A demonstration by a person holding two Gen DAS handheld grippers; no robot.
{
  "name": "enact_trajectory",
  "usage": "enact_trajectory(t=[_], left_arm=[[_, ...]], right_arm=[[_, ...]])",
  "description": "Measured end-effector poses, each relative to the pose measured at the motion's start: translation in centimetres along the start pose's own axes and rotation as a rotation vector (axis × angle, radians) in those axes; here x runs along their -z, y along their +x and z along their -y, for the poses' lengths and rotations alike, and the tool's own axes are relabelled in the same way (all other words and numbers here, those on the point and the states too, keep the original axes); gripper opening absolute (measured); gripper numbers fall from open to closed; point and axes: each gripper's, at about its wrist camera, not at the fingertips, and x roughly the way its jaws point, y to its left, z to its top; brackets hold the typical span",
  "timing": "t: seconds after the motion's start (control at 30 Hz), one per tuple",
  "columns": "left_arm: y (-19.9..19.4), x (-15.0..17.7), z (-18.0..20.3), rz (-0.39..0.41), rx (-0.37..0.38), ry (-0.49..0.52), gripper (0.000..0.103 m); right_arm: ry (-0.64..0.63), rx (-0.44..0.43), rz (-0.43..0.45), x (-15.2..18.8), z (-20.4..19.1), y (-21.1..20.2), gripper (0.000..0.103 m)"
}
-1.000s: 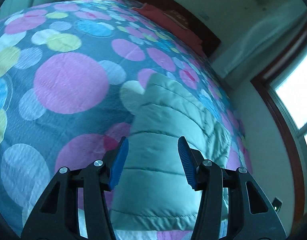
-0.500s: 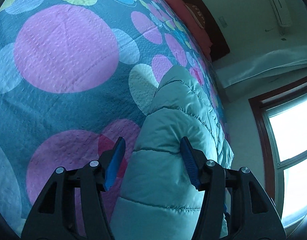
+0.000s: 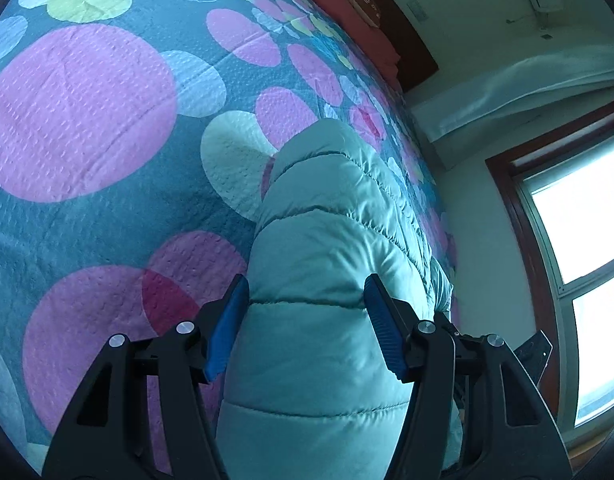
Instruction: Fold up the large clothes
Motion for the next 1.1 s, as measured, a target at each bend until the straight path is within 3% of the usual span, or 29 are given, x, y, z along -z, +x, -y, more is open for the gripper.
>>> enact_trajectory(t=[0.27, 0.5, 0.57, 0.63, 0.73, 0.87, 1.0, 1.1], left_arm=[[3.4, 1.6, 1.0, -0.064, -0.078, 0.1, 0.066], [2.8, 1.0, 0.8, -0.084, -0.077, 0.113, 0.066], [1.7, 1.0, 0.7, -0.076, -0.067, 0.106, 0.066], [0.6, 1.2, 0.8, -0.063, -0.054, 0.109, 0.066], [-1.6, 2.4, 1.0, -0.051, -0.023, 0.121, 0.066], [-3.2, 4.2, 1.4, -0.056, 0.007, 0.164, 0.066], [-2.5, 5.3, 1.0, -0.078, -0.03, 0.179, 0.066], [-1.8, 5.5, 0.6, -0.094, -0.047, 0.156, 0.065]], right_arm=[[0.062, 0.018, -0.061, 0.1, 5.4, 2.1, 0.012], [0.084, -0.017, -0.097, -0.2, 6.1, 1.8, 0.014], [0.08, -0.014, -0.099, -0.1, 5.7, 0.7, 0.02], [0.069, -0.015, -0.095, 0.3, 5.3, -0.8, 0.037], [0.066, -0.04, -0.078, 1.5, 5.0, -3.4, 0.049], [0.06, -0.088, -0.092, 3.9, 4.4, -6.0, 0.05], [0.041, -0.072, -0.113, 6.1, 4.3, -7.0, 0.048], [0.032, -0.033, -0.137, 7.2, 4.9, -6.7, 0.03]])
